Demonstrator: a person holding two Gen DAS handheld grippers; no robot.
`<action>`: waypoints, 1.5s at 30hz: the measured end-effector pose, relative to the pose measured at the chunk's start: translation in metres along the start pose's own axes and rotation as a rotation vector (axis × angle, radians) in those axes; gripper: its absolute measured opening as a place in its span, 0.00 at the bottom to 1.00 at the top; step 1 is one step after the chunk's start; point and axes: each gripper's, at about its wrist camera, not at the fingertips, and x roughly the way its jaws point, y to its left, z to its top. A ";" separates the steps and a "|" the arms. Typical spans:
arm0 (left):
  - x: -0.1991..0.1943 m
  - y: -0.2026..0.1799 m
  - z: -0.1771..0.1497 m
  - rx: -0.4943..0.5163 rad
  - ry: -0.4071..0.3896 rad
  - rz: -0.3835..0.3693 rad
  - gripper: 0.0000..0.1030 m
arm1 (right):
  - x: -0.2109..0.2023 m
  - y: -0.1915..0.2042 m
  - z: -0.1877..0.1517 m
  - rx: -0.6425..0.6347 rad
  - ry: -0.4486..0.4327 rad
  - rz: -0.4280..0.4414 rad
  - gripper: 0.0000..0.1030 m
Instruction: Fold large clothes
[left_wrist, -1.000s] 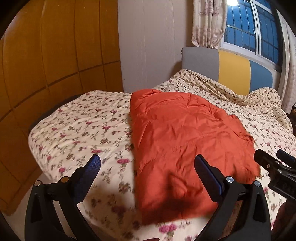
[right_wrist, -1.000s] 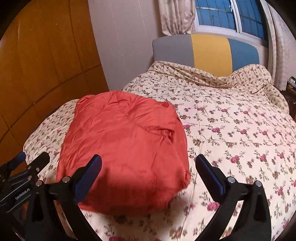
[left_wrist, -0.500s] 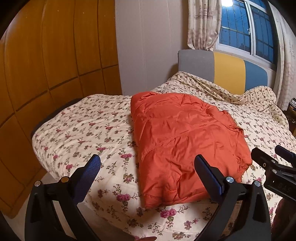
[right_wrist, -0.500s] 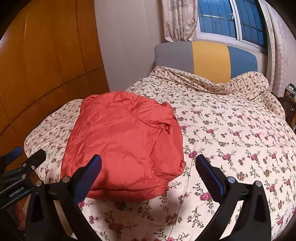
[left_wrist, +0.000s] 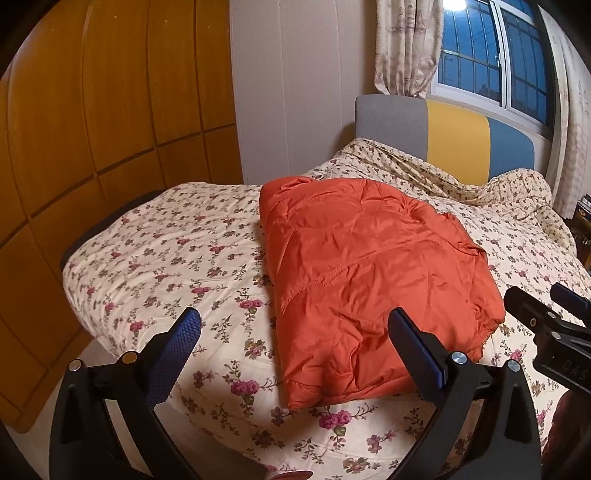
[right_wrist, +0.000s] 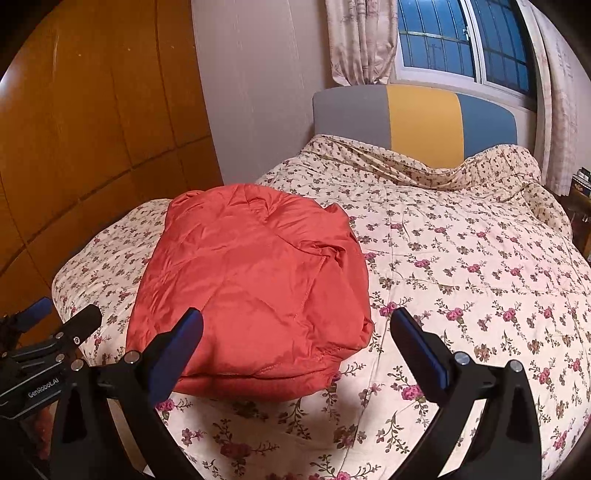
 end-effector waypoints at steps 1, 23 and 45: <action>0.000 0.000 0.000 0.000 0.000 0.000 0.97 | 0.000 0.000 0.000 0.002 0.001 0.001 0.98; 0.003 -0.002 -0.003 -0.007 0.018 0.000 0.97 | 0.001 -0.002 -0.002 0.013 0.011 0.016 0.98; 0.010 -0.008 -0.004 0.000 0.045 0.000 0.97 | 0.006 -0.005 -0.003 0.022 0.032 0.023 0.98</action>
